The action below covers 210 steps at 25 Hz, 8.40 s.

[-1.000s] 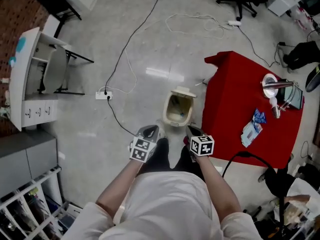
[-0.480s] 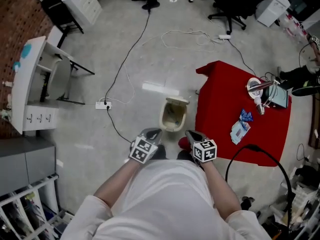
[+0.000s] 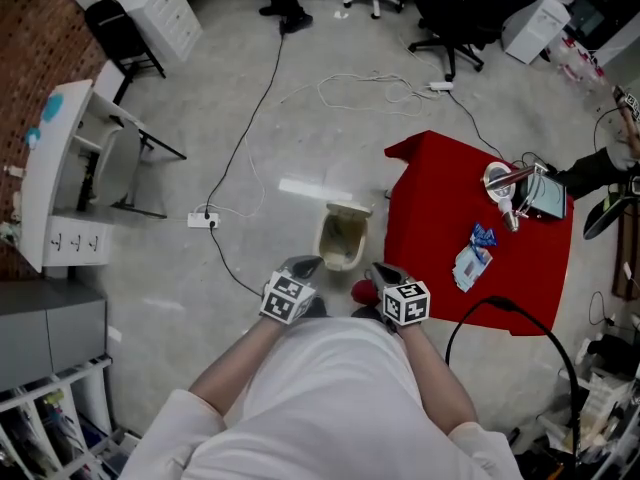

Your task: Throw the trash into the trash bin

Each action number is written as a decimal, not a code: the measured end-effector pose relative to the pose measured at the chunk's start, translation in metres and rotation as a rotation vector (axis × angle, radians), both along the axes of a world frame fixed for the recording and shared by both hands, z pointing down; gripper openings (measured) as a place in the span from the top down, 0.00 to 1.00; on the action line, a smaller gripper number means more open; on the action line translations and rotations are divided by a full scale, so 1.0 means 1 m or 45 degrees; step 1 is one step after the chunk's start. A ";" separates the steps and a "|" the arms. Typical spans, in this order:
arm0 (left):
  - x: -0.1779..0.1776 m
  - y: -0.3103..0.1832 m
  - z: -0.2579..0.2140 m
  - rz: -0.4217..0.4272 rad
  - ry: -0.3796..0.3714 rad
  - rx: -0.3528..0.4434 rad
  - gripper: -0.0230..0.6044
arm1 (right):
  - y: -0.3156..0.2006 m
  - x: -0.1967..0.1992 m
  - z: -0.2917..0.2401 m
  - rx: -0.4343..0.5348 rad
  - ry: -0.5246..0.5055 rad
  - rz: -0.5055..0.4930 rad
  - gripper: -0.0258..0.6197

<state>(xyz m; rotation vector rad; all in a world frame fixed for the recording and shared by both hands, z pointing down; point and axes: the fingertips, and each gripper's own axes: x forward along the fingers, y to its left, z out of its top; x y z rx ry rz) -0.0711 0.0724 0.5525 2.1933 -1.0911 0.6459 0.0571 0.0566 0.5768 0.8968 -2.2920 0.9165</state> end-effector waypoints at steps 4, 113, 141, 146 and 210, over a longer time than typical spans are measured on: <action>0.000 -0.002 -0.003 0.013 -0.004 0.007 0.96 | 0.001 0.003 -0.003 -0.001 0.002 0.011 0.96; -0.049 -0.032 0.107 -0.076 -0.018 -0.239 0.96 | -0.071 -0.060 0.149 -0.085 0.203 -0.046 0.96; -0.054 -0.043 0.327 -0.121 0.049 -0.422 0.96 | -0.077 -0.073 0.414 -0.351 0.241 0.230 0.86; -0.051 -0.031 0.320 -0.114 0.069 -0.448 0.96 | -0.069 -0.070 0.407 -0.388 0.228 0.244 0.76; 0.085 -0.002 -0.003 0.168 0.023 -0.144 0.95 | -0.006 0.116 -0.012 0.021 0.091 0.176 0.91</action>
